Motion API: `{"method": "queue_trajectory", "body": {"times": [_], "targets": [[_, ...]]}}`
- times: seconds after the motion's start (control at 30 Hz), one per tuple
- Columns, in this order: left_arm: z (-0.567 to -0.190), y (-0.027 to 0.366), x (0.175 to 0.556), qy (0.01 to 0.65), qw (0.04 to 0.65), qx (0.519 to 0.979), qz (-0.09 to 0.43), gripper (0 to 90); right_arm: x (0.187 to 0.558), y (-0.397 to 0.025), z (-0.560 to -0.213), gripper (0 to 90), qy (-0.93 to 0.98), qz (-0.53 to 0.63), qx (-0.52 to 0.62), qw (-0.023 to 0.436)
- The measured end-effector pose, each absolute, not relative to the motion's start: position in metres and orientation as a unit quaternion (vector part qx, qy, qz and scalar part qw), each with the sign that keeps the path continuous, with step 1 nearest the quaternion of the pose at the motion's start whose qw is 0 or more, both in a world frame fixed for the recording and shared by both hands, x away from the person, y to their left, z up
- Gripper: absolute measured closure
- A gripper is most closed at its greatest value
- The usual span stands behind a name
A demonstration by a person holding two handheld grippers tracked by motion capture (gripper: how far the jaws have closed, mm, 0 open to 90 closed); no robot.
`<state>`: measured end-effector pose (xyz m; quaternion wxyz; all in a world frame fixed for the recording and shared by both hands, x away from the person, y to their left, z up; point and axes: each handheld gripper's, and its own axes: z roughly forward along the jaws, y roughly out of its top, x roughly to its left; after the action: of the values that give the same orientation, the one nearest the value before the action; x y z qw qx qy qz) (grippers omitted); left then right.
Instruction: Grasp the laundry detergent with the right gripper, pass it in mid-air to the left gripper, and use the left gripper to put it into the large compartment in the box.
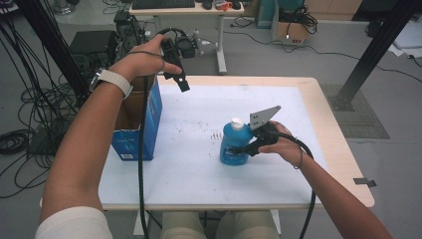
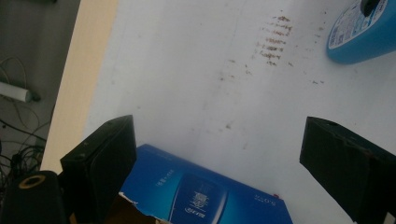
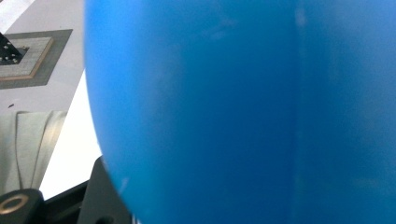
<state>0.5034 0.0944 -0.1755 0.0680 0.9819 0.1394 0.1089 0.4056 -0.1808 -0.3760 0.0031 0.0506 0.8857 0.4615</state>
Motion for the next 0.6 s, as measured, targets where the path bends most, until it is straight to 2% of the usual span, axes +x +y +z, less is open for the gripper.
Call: {"method": "queue_trajectory", "body": {"times": [0.6], "targets": [[-0.1694, 0.0949, 0.4952, 0.142, 0.066, 0.981, 0.116, 10.8, 0.4066, -0.1805, -0.3770, 43.4, 0.883, 0.468, 0.038, 0.014]]}}
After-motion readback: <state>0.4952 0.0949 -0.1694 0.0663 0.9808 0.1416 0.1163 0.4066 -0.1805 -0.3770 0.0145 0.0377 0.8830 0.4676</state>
